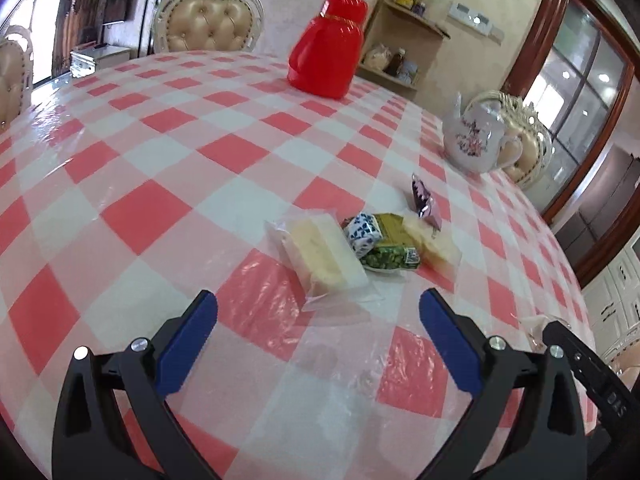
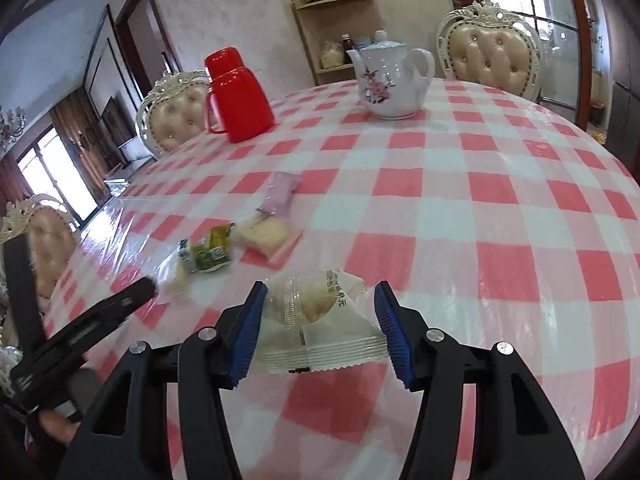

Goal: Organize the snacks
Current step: 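Grasp the square cake packet with the left gripper while the right gripper grasps the cream bun packet, then lift both held packets and carry them over the clear box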

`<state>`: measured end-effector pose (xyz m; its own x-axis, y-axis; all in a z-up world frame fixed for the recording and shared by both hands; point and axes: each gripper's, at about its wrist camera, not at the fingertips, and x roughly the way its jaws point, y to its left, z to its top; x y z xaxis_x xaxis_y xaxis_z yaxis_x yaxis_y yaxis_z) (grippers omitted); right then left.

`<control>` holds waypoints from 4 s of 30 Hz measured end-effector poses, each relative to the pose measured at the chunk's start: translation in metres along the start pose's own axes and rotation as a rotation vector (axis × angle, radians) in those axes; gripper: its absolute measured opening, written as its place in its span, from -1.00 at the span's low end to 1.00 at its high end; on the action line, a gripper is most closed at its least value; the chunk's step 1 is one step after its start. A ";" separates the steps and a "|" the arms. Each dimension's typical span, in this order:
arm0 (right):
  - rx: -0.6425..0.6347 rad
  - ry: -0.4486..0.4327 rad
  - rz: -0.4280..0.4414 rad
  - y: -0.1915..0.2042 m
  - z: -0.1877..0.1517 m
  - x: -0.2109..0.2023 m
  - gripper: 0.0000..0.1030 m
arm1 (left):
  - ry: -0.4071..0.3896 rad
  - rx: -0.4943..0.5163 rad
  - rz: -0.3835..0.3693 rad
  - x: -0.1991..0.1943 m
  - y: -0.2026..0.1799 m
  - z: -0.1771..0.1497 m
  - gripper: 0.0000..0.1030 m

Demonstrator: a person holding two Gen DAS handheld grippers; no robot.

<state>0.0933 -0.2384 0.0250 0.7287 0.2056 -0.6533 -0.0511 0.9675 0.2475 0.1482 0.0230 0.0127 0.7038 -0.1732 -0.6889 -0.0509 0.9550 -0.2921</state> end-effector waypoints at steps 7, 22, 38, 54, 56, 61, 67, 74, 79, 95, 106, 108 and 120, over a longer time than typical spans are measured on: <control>0.022 0.001 0.010 -0.005 0.002 -0.005 0.07 | 0.072 0.095 0.111 0.033 -0.015 0.018 0.82; 0.009 0.023 0.028 -0.002 0.000 -0.002 0.07 | 0.177 0.238 0.155 0.021 0.007 0.016 -0.30; -0.039 0.020 0.026 0.010 -0.006 0.003 0.06 | 0.104 0.251 0.092 0.008 0.002 0.014 -0.32; 0.091 0.028 0.059 0.003 -0.037 -0.006 0.06 | 0.013 0.225 0.032 -0.074 0.000 -0.049 -0.32; 0.104 0.012 0.068 0.004 -0.044 -0.016 0.06 | 0.007 0.221 0.021 -0.079 0.000 -0.053 -0.32; 0.136 -0.012 0.083 0.005 -0.060 -0.037 0.06 | -0.013 0.197 -0.002 -0.091 0.003 -0.061 -0.32; 0.164 -0.004 0.112 0.009 -0.076 -0.050 0.06 | -0.032 0.187 -0.002 -0.100 0.006 -0.067 -0.32; 0.183 0.025 0.175 0.022 -0.102 -0.066 0.07 | -0.019 0.152 -0.007 -0.111 0.015 -0.078 -0.32; 0.186 0.044 0.214 0.036 -0.120 -0.078 0.07 | -0.028 0.131 0.003 -0.139 0.021 -0.100 -0.32; -0.037 0.082 0.329 0.141 -0.170 -0.125 0.07 | -0.075 0.131 0.125 -0.234 0.080 -0.151 -0.31; -0.257 0.092 0.420 0.228 -0.203 -0.154 0.07 | -0.126 0.064 0.236 -0.299 0.160 -0.175 -0.31; -0.300 0.097 0.436 0.244 -0.211 -0.159 0.07 | -0.130 0.043 0.253 -0.309 0.178 -0.178 -0.31; -0.582 0.147 0.537 0.345 -0.270 -0.177 0.07 | -0.151 0.012 0.419 -0.373 0.267 -0.184 -0.31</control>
<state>-0.2379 0.0985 0.0328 0.4085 0.6426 -0.6483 -0.7464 0.6440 0.1680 -0.2583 0.2984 0.0701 0.7201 0.2655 -0.6410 -0.3460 0.9382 -0.0001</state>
